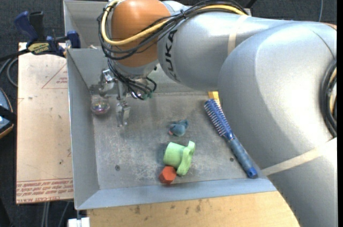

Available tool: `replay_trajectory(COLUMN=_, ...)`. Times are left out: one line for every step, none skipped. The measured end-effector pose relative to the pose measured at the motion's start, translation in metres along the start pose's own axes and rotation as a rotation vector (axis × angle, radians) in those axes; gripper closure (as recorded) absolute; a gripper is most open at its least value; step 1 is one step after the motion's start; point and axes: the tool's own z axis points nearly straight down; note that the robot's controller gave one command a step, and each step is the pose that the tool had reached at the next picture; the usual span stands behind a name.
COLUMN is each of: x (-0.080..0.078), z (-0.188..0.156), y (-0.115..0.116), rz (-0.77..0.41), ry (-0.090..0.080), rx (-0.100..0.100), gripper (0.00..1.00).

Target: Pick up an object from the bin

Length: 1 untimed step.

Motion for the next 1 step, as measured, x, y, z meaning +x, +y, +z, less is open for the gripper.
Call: replay_trajectory(x=-0.0034, z=0.0018, y=0.0237, rz=-0.138, ry=0.001, rx=0.000, gripper=0.00)
